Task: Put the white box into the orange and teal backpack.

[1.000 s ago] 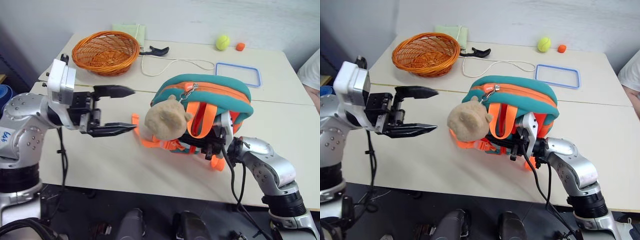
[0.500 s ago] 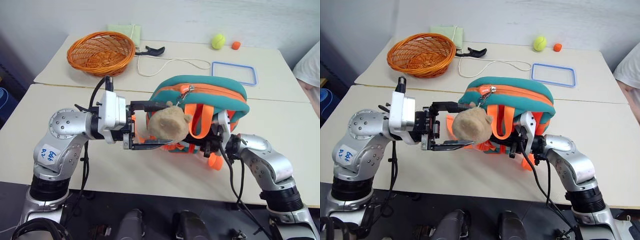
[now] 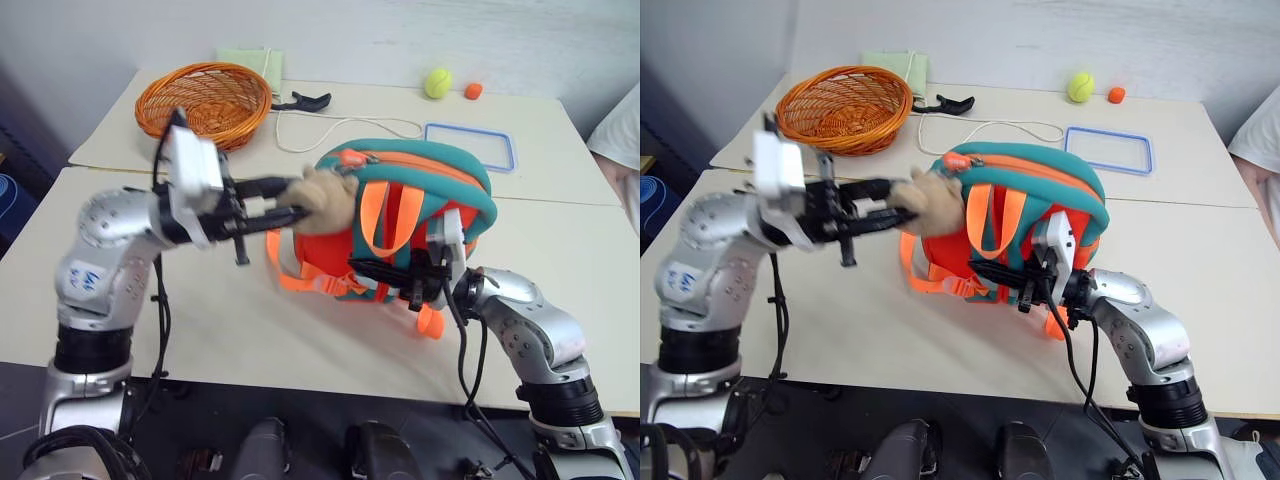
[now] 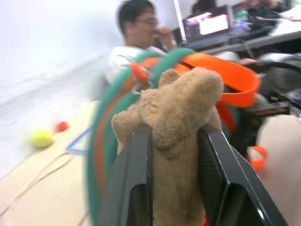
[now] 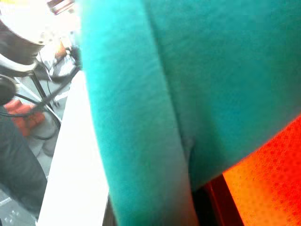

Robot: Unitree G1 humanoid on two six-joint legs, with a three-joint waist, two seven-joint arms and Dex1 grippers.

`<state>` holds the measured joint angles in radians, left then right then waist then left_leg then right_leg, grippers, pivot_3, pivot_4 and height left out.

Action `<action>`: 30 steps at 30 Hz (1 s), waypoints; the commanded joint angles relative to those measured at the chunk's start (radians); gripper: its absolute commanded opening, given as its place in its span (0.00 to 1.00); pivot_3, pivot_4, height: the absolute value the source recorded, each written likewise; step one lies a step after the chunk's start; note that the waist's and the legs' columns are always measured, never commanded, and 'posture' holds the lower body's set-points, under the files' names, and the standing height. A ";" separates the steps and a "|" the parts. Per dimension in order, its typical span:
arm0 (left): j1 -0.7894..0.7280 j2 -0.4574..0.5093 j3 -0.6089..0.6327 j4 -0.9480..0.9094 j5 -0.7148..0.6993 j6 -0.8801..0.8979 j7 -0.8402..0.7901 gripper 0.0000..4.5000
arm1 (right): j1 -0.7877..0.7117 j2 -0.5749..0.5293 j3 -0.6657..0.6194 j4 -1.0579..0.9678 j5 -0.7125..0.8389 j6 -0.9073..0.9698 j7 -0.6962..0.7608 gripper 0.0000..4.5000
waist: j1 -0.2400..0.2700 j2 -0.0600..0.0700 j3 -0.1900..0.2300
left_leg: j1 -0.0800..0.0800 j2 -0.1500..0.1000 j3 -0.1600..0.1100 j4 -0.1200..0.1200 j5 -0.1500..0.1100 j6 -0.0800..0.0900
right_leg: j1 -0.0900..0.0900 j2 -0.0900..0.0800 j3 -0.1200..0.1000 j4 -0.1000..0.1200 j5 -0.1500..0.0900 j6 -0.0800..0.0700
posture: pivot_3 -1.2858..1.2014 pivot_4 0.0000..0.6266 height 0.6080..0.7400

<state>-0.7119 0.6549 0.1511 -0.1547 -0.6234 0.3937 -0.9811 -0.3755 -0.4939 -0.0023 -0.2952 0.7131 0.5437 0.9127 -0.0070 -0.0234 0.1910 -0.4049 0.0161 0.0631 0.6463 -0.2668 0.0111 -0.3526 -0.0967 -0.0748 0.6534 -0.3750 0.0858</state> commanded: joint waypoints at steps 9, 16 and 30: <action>0.035 0.091 0.074 0.313 0.048 0.122 0.069 0.22 | 0.032 0.011 -0.105 -0.081 0.170 0.066 -0.069 0.00 | -0.008 0.000 0.000 | 0.000 0.000 0.001 -0.001 0.000 0.000 | -0.001 0.000 0.000 0.001 0.000 0.000 | 0.52 0.24 1.00; 0.190 0.056 -0.126 0.276 0.186 0.059 0.010 0.22 | 0.049 0.008 -0.111 -0.099 0.184 0.071 -0.083 0.00 | -0.009 0.000 0.000 | 0.000 0.000 0.001 -0.001 0.000 0.000 | -0.001 0.000 0.001 0.001 0.000 0.000 | 0.52 0.24 1.00; 0.371 0.044 0.002 0.210 0.183 -0.104 0.007 0.69 | 0.193 -0.091 -0.167 -0.091 0.006 -0.095 -0.005 0.52 | -0.001 0.000 0.000 | -0.001 0.000 0.002 -0.002 -0.001 0.001 | -0.003 -0.002 0.002 0.000 0.000 0.000 | 0.52 0.24 1.00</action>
<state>-0.3680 0.6633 0.0744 0.0868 -0.4226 0.3364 -0.9448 -0.2050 -0.5456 -0.1055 -0.3537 0.7434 0.5004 0.8623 -0.0082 -0.0233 0.1910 -0.4058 0.0158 0.0650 0.6437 -0.2677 0.0121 -0.3556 -0.0983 -0.0731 0.6531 -0.3750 0.0858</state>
